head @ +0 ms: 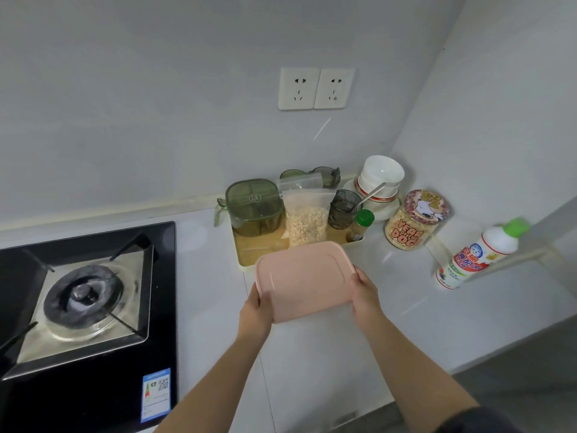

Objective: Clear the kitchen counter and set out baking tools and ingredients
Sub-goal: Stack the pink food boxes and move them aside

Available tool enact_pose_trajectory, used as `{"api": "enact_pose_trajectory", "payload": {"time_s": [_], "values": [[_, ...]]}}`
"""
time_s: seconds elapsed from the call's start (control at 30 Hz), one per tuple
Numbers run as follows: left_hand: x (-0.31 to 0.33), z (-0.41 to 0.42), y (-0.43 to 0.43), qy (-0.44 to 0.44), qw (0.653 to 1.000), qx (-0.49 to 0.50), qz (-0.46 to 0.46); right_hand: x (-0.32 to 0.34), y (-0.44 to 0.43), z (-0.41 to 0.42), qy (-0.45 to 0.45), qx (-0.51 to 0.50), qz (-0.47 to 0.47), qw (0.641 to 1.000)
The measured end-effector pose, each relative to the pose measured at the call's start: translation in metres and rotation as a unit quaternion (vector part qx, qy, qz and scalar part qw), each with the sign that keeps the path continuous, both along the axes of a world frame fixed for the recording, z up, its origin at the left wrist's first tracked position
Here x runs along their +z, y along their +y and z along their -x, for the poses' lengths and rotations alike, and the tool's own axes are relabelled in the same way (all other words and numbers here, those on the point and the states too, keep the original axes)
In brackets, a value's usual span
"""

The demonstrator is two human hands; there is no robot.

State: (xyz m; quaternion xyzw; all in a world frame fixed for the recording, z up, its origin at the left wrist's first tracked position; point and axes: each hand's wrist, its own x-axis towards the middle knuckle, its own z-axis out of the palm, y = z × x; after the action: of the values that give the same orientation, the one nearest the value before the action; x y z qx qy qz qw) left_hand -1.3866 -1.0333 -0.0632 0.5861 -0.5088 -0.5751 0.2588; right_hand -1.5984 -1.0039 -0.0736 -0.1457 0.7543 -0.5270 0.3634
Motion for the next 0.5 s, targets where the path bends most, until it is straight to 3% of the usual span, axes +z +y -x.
{"api": "enact_pose_trajectory", "payload": {"time_s": [0.27,0.5], "values": [[-0.009,0.004,-0.010,-0.008,1.000,0.004,0.012,-0.006,-0.013,0.006,0.035,0.028,-0.011,0.999],[0.009,-0.005,-0.007,0.000,0.999,0.013,-0.031,0.008,-0.002,-0.011,0.058,-0.001,-0.048,0.997]]}}
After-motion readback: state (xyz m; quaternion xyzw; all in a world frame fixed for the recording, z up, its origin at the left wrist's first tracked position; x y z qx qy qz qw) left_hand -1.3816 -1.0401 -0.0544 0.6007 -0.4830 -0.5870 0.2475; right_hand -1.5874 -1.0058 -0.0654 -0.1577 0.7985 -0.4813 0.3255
